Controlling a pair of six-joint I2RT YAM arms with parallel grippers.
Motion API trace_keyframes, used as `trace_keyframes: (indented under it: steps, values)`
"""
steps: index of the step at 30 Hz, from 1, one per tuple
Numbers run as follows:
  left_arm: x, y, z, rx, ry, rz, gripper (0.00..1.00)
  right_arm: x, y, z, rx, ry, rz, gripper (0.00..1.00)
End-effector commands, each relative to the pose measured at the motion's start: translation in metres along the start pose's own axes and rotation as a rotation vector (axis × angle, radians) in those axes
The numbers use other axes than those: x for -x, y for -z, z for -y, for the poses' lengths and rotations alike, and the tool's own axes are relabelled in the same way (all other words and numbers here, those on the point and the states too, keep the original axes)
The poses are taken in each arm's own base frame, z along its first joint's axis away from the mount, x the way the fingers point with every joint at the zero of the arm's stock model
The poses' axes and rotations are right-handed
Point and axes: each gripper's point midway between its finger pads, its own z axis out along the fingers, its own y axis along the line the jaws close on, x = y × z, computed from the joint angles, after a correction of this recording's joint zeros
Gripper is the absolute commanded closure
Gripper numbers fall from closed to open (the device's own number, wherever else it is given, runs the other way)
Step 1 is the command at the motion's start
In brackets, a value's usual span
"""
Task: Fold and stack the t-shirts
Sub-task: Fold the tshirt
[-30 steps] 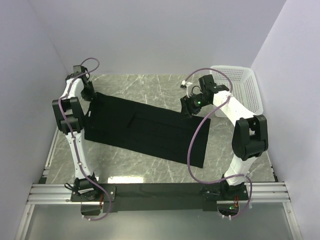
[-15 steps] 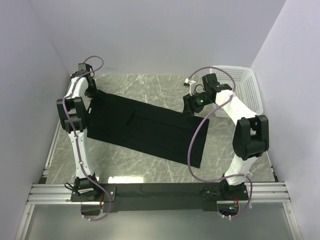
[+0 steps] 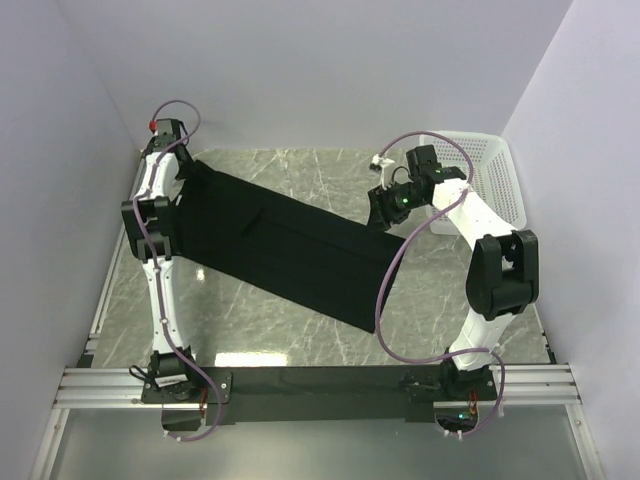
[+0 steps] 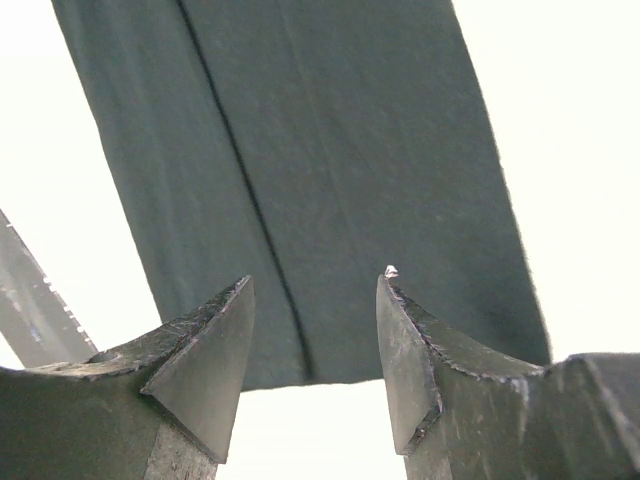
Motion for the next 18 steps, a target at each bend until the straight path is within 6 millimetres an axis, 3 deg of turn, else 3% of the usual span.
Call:
trace_keyframes:
  steps: [1, 5, 6, 10, 11, 13, 14, 18]
  values:
    - [0.051, 0.0, 0.032, -0.139, 0.162, 0.147, 0.96, 0.021, 0.013, 0.013, -0.082, 0.044, 0.053, 0.41]
    - [0.068, 0.0, 0.029, -0.194, 0.27, 0.174, 0.81, 0.02, 0.009, 0.027, -0.133, 0.058, 0.038, 0.41]
    - [0.075, 0.003, 0.027, -0.198, 0.281, 0.191, 0.7, 0.019, 0.008, 0.032, -0.143, 0.071, 0.03, 0.41]
    - [0.11, 0.04, 0.02, -0.222, 0.259, 0.267, 0.5, 0.017, 0.008, 0.035, -0.142, 0.135, 0.005, 0.41]
    - [0.126, 0.06, 0.015, -0.227, 0.261, 0.302, 0.47, 0.017, 0.008, 0.036, -0.134, 0.177, 0.001, 0.4]
    - [0.134, 0.076, 0.008, -0.221, 0.246, 0.317, 0.41, 0.017, 0.008, 0.036, -0.127, 0.217, 0.001, 0.4]
    - [0.148, 0.102, 0.006, -0.231, 0.238, 0.353, 0.4, 0.017, 0.008, 0.037, -0.122, 0.263, -0.003, 0.39]
    - [0.146, 0.159, 0.001, -0.23, 0.163, 0.35, 0.38, 0.019, -0.001, 0.052, -0.136, 0.341, -0.047, 0.39]
